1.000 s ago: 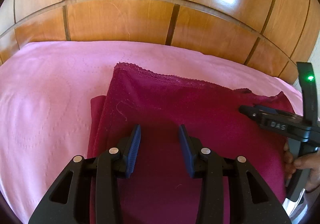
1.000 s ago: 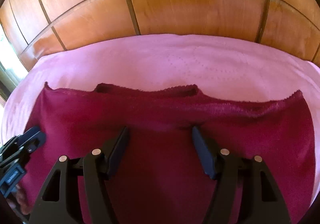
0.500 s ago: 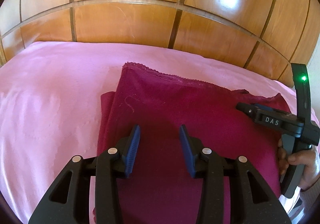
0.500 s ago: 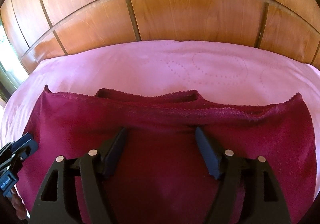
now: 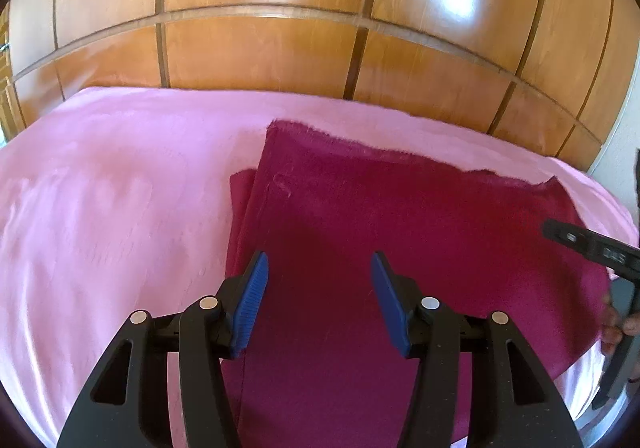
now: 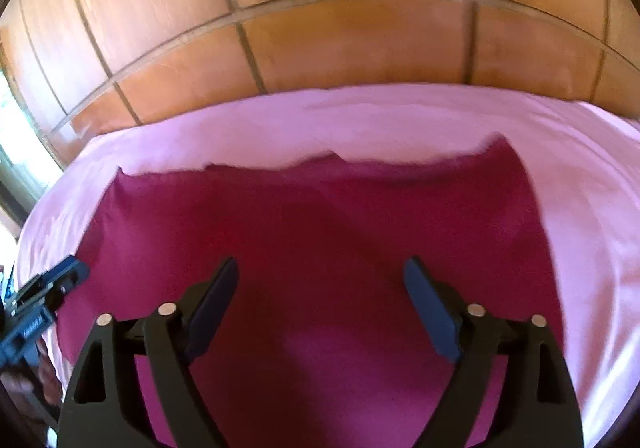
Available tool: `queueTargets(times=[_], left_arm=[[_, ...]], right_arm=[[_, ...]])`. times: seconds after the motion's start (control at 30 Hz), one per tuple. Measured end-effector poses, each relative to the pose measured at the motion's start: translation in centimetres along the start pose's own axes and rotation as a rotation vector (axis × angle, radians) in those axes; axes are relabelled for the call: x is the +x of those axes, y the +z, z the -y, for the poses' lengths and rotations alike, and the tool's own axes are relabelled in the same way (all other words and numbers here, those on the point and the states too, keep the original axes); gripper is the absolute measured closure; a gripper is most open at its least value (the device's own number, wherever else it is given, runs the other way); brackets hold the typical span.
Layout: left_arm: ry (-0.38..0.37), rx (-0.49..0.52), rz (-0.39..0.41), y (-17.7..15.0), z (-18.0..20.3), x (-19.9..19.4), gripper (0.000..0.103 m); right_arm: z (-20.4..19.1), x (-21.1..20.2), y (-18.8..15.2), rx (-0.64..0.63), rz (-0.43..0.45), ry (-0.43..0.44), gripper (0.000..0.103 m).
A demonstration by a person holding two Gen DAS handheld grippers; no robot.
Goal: Fold small clothes
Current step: 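Press the folded dark red sweater flat with both open grippers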
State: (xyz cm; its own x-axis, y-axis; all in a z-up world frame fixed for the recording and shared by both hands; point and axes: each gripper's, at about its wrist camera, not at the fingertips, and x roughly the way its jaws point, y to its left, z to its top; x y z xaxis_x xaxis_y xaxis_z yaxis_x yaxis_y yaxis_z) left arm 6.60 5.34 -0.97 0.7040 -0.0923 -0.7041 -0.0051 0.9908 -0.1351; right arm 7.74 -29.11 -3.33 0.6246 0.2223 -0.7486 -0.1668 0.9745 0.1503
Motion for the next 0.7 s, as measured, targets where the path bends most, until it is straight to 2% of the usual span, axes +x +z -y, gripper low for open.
queueTargets(times=[0.07, 0.17, 0.27, 0.43, 0.57, 0.7], left_arm=[[-0.008, -0.016, -0.033, -0.4, -0.4, 0.8, 0.050], [-0.003, -0.015, -0.029, -0.6, -0.3, 0.7, 0.050], [-0.002, -0.014, -0.027, -0.5, -0.2, 0.2, 0.050], [0.003, -0.023, -0.006, -0.8, -0.1, -1.3, 0.050], [-0.012, -0.028, -0.005, -1.6, 0.5, -2.1, 0.050], [-0.017, -0.011, 0.002, -2.3, 1.5, -2.9, 0.050]], right_arm=[[1.0, -0.1, -1.1, -0.001, -0.030, -0.054, 0.016], [1.7, -0.7, -2.2, -0.015, -0.018, -0.073, 0.016], [2.9, -2.6, -2.8, 0.022, 0.010, -0.027, 0.016], [7.0, -5.7, -3.9, 0.144, 0.079, -0.024, 0.013], [11.1, -5.9, -5.5, 0.278, 0.062, -0.013, 0.013], [13.4, -5.5, -7.5, 0.374, 0.043, 0.088, 0.012]])
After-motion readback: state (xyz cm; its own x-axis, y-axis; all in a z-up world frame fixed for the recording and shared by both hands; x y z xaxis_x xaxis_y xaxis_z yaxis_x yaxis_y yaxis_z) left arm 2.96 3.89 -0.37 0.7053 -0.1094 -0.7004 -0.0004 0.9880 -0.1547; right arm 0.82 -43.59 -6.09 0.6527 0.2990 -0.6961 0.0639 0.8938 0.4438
